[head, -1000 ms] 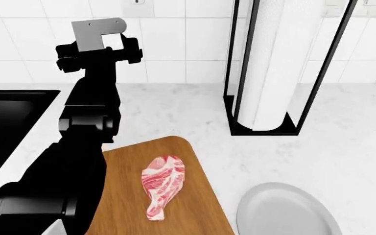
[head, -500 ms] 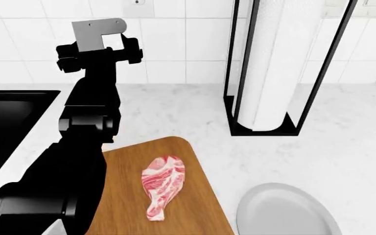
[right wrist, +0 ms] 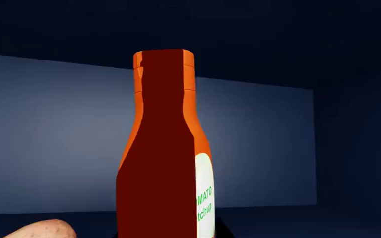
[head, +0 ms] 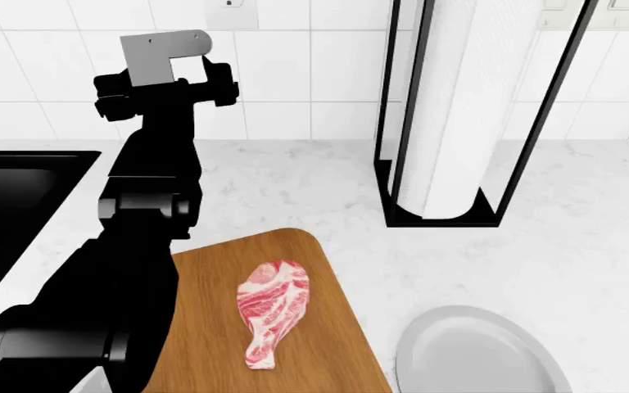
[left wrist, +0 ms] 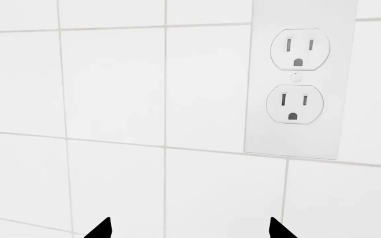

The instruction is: Pick the pork chop from the plate and place it on the cutting board. Then pick the condiment bottle from the cabinet and place it next to the cutting board.

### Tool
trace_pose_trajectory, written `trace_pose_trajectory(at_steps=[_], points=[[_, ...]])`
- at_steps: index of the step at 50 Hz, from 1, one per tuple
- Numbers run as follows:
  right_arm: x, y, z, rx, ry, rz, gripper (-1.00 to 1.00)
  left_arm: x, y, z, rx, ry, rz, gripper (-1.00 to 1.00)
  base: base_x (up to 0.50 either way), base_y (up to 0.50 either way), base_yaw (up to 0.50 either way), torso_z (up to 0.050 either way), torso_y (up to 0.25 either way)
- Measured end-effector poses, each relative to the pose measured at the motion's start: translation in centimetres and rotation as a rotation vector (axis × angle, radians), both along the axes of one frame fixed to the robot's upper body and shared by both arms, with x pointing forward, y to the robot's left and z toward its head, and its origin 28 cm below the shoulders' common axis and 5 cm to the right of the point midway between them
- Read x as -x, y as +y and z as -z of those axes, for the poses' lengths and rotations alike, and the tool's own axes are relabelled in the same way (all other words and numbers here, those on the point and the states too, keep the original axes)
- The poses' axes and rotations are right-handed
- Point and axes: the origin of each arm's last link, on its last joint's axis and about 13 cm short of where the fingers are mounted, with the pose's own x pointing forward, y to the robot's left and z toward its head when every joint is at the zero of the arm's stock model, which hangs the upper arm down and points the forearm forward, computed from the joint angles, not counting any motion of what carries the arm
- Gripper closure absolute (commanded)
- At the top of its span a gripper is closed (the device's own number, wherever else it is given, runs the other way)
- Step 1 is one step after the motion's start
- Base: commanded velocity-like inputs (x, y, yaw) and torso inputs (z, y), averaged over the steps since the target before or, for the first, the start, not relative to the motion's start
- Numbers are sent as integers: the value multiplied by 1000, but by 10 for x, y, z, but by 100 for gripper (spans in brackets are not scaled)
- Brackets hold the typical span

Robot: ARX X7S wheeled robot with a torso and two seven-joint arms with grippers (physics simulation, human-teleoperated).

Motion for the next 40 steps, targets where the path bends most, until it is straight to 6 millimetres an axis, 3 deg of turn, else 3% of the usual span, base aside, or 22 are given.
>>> trace_pose_trajectory(at_steps=[16, 40], points=[[22, 12, -9, 56, -85, -80, 100, 0, 0, 0, 0, 1, 1, -100, 0, 0, 0, 0, 0], [37, 23, -6, 72, -70, -243, 100, 0, 0, 0, -2, 3, 3, -100, -495, -113, 0, 0, 0]])
